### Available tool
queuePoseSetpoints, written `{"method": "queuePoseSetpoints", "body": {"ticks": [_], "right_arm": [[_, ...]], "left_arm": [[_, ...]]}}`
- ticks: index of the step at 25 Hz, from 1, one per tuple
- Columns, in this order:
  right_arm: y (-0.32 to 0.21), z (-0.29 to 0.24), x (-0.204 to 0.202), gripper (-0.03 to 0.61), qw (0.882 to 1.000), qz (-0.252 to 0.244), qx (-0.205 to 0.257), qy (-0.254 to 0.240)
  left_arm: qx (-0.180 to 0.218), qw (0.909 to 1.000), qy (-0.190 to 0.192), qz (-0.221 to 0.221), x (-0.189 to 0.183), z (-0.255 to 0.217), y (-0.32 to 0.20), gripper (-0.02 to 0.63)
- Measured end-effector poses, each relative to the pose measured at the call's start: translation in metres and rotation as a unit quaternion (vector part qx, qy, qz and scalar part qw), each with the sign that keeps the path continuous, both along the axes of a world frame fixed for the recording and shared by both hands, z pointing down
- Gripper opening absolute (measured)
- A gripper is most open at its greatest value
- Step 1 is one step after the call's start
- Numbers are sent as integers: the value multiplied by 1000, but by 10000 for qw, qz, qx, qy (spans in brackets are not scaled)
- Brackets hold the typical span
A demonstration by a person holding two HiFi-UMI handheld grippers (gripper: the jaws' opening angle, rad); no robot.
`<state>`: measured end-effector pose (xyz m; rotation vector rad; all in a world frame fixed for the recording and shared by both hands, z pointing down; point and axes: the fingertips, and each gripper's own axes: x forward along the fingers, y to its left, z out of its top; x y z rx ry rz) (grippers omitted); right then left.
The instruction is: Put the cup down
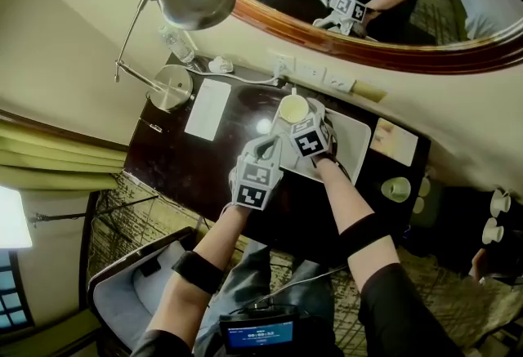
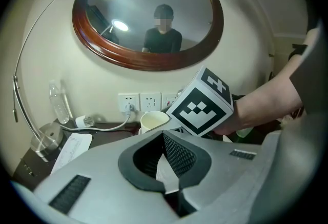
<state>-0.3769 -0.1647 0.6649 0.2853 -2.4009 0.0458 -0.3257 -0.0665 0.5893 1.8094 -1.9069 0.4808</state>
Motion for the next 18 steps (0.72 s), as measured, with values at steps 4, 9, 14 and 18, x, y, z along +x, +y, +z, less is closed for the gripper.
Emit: {"method": "queuePoseSetpoints", "body": {"ticks": [4,9,14,18], "right_arm": [[-3,-6,3,466,9999,50,142,-15],[0,-29,16,471,9998,39,178,-124],[4,-96,72,365,9990,188,313,-274],[-5,-148,139,202,9963,565,364,-544]], "left_arm": [[-11,10000,69,-4,4,2,1,0],[30,9999,126,15,14,-8,2,0],[155,9995,161,208,41,-43,-2,0],[290,9982,155,497,73,-76,-9,0]]}}
